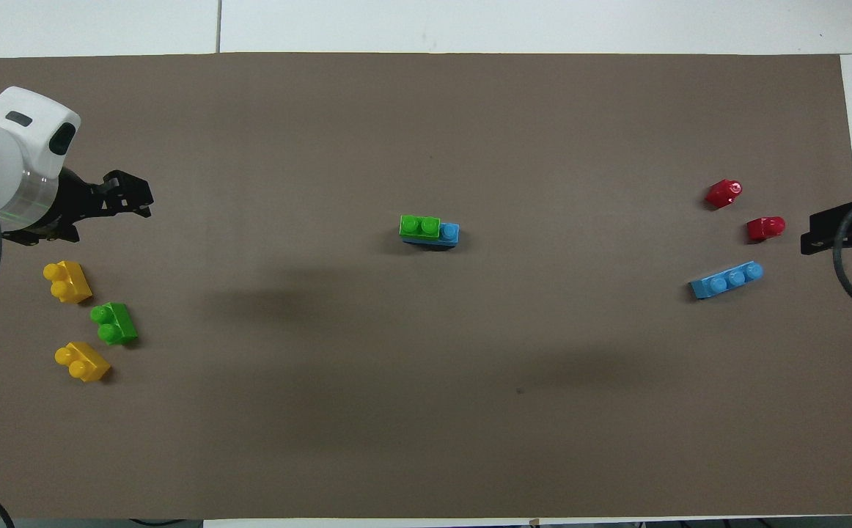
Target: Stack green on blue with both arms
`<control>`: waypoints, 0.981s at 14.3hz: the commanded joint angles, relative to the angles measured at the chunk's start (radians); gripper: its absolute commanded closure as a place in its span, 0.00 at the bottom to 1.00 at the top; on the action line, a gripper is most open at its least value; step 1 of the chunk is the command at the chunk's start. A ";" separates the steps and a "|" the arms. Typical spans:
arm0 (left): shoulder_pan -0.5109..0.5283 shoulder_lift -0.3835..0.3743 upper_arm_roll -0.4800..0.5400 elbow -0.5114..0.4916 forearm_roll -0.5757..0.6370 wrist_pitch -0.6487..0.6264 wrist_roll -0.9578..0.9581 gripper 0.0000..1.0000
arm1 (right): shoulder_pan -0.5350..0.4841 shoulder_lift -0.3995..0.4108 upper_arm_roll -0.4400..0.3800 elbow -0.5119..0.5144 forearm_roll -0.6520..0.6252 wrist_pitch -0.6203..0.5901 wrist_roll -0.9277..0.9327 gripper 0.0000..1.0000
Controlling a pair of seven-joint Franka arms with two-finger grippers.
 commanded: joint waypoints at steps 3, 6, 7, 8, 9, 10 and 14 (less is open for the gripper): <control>0.019 -0.032 -0.003 0.065 -0.019 -0.141 0.216 0.00 | -0.020 0.010 0.012 0.006 -0.020 0.068 -0.003 0.00; 0.019 -0.033 -0.006 0.110 -0.018 -0.230 0.261 0.00 | -0.019 0.010 0.012 0.004 -0.020 0.088 0.003 0.00; 0.019 -0.033 -0.004 0.119 -0.018 -0.248 0.278 0.00 | -0.019 0.010 0.012 0.004 -0.020 0.098 -0.003 0.00; 0.019 -0.033 -0.004 0.123 -0.018 -0.262 0.287 0.00 | -0.017 0.010 0.012 0.001 -0.021 0.107 -0.011 0.00; 0.019 -0.033 -0.003 0.123 -0.021 -0.275 0.289 0.00 | -0.017 0.010 0.012 0.001 -0.021 0.108 -0.021 0.00; 0.019 -0.033 -0.001 0.123 -0.028 -0.282 0.289 0.00 | -0.019 0.010 0.012 0.001 -0.021 0.111 -0.050 0.00; 0.045 -0.033 0.002 0.153 -0.113 -0.270 0.286 0.00 | -0.016 0.008 0.012 -0.008 -0.021 0.107 -0.089 0.00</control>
